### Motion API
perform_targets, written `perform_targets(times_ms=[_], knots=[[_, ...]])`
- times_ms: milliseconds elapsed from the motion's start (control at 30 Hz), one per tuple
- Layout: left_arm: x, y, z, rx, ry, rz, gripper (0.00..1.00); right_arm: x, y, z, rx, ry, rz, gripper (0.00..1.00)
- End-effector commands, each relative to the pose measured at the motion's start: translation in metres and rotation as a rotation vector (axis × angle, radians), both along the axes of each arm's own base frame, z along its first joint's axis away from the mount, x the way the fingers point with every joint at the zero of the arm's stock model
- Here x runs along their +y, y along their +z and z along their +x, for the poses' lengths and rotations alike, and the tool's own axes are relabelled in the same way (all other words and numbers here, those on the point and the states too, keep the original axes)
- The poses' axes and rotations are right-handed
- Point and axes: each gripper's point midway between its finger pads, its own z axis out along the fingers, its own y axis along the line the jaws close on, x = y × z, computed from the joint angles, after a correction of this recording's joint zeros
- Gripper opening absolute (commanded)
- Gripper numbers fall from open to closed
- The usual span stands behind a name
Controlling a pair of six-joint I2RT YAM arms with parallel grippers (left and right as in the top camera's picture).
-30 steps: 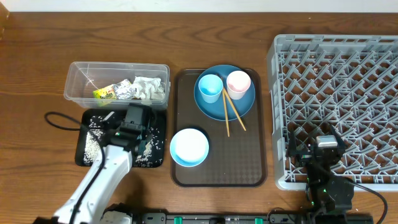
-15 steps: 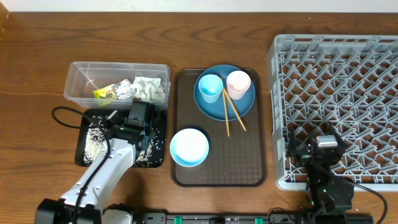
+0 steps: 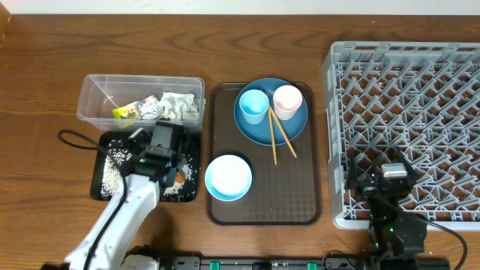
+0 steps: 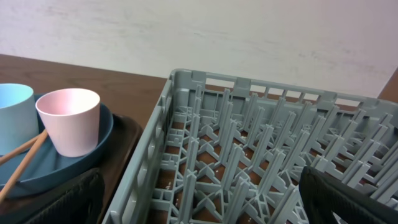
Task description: Sort waste into correct bins and load items into the dishwasher rack
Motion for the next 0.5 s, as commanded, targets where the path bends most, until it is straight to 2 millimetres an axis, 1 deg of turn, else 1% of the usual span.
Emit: perform_targets(times_ms=[0,67,133,167,267,367,467], knots=[[-0.006,0.030,0.011,-0.086,-0.069,-0.019,0.45,-0.001,-0.001,0.000,0.004,-0.006,0.007,0.99],[-0.022,0.042,0.012,-0.124,-0.159,-0.081,0.44,-0.001,-0.001,0.000,0.004,-0.006,0.007,0.99],[-0.044,0.055,0.013,-0.165,-0.310,-0.146,0.44,-0.001,-0.001,0.000,0.004,-0.006,0.006,0.99],[-0.052,0.059,0.012,-0.180,-0.357,-0.172,0.44,-0.001,-0.001,0.000,0.004,-0.006,0.007,0.99],[-0.065,0.069,0.008,-0.205,-0.427,-0.228,0.44,-0.001,-0.001,0.000,0.004,-0.006,0.007,0.99],[-0.075,0.077,0.005,-0.187,-0.461,-0.279,0.44,-0.001,-0.001,0.000,0.004,-0.006,0.007,0.99],[-0.086,0.092,0.006,-0.166,-0.508,-0.318,0.44,-0.001,-0.001,0.000,0.004,-0.006,0.006,0.99]])
